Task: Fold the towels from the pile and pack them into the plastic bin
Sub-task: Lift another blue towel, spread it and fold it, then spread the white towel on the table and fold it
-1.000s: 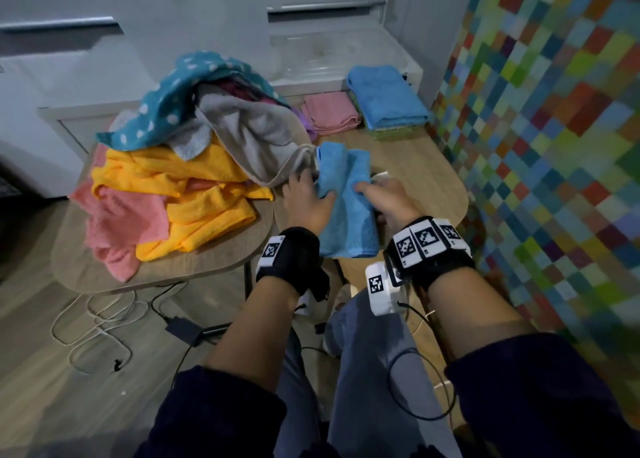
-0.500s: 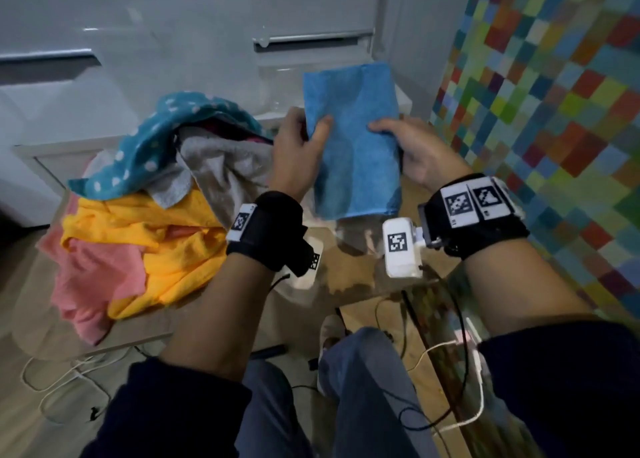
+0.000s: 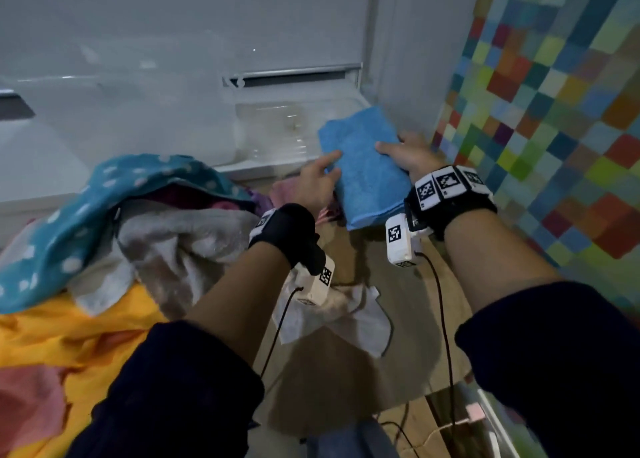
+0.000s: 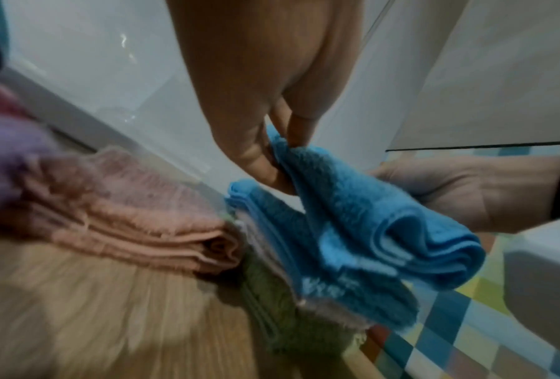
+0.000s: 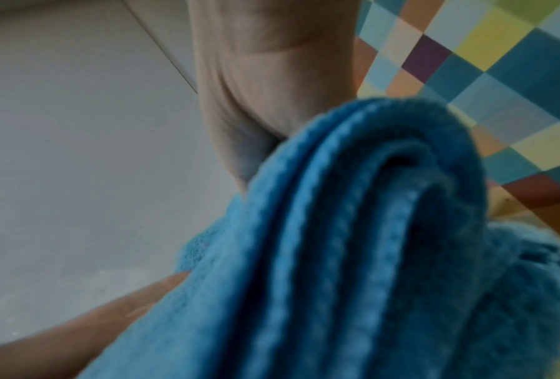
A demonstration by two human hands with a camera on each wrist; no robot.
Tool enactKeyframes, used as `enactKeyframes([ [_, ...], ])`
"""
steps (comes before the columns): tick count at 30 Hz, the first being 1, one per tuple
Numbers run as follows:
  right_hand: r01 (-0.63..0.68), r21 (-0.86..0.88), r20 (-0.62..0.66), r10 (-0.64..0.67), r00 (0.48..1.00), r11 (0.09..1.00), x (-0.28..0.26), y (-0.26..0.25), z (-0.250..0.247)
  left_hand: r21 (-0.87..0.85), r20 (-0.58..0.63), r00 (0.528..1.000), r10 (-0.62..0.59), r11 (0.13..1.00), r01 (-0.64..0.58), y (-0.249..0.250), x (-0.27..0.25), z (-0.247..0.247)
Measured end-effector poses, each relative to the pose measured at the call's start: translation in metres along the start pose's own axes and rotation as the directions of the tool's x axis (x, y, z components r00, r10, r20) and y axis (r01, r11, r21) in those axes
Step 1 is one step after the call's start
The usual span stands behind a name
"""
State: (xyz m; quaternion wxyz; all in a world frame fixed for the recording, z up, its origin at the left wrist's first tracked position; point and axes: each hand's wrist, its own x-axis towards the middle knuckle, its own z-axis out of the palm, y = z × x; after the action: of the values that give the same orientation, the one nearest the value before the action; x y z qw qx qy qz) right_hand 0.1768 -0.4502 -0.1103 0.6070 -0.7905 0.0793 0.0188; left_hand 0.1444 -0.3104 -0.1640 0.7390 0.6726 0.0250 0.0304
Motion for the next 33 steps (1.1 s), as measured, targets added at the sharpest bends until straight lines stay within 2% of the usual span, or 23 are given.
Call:
enactKeyframes([
  [3,-0.091,-0.147,0.054,0.1,0.994,0.985,0.012,0.014,-0.001,-0.036,0.058,0.992,-0.11,0.993,0.113,-0.015,0.005,0.002],
  [5,-0.173,-0.156,0.076,0.187,0.98,0.972,0.016,0.022,-0.004,-0.049,0.068,0.993,-0.099,0.994,0.102,-0.019,0.008,0.004],
  [6,-0.178,-0.15,0.055,0.188,0.981,0.973,0.018,0.023,-0.005,-0.065,0.054,0.997,-0.062,0.996,0.065,-0.02,0.012,0.004],
  [10,-0.021,-0.086,-0.064,0.015,0.998,0.996,0.031,0.014,-0.006,-0.086,-0.06,0.988,0.144,0.985,-0.149,-0.016,0.016,0.01],
  [11,-0.004,-0.098,-0.071,-0.003,0.997,0.995,0.032,0.013,-0.006,-0.073,-0.085,0.985,0.153,0.985,-0.16,-0.016,0.015,0.011],
  [13,-0.004,-0.24,-0.04,-0.005,0.999,0.971,0.034,0.019,-0.005,-0.09,-0.113,0.99,0.089,0.991,-0.1,-0.022,0.015,0.011],
  [15,-0.005,-0.4,0.013,0.011,1.0,0.917,0.035,0.033,-0.005,-0.11,-0.113,0.994,0.008,0.994,-0.021,-0.029,0.013,0.01],
  [16,0.041,-0.482,0.013,-0.039,0.999,0.875,0.034,0.038,-0.005,-0.103,-0.105,0.994,-0.009,0.995,-0.002,-0.03,0.011,0.011],
  [18,0.195,-0.662,0.021,-0.243,0.97,0.724,0.032,0.041,0.0,-0.061,-0.088,0.996,-0.014,0.998,0.009,-0.031,0.01,0.01],
  [19,0.277,-0.715,0.075,-0.323,0.943,0.642,0.03,0.04,0.003,-0.035,-0.08,0.997,-0.013,0.999,0.01,-0.03,0.009,0.01],
  [20,0.341,-0.74,0.16,-0.341,0.926,0.58,0.029,0.04,0.008,-0.005,-0.067,0.998,-0.013,1.0,0.013,-0.03,0.008,0.009],
  [22,0.421,-0.779,0.355,-0.227,0.907,0.465,0.027,0.045,0.018,0.059,-0.046,0.999,-0.019,0.998,0.022,-0.031,0.007,0.008],
  [24,0.431,-0.815,0.426,-0.105,0.899,0.387,0.027,0.056,0.024,0.1,-0.011,0.998,-0.056,0.993,0.057,-0.032,0.004,0.006],
  [28,0.4,-0.841,0.395,-0.091,0.914,0.366,0.03,0.066,0.023,0.148,0.053,0.993,-0.103,0.984,0.094,-0.026,-0.007,-0.002],
  [30,0.395,-0.845,0.384,-0.103,0.917,0.361,0.024,0.059,0.022,0.212,0.094,0.994,-0.06,0.977,0.039,-0.025,-0.016,-0.011],
  [33,0.427,-0.829,0.35,-0.26,0.9,0.361,0.0,0.046,0.024,0.299,0.087,0.995,0.056,0.951,-0.08,-0.026,-0.032,-0.028],
])
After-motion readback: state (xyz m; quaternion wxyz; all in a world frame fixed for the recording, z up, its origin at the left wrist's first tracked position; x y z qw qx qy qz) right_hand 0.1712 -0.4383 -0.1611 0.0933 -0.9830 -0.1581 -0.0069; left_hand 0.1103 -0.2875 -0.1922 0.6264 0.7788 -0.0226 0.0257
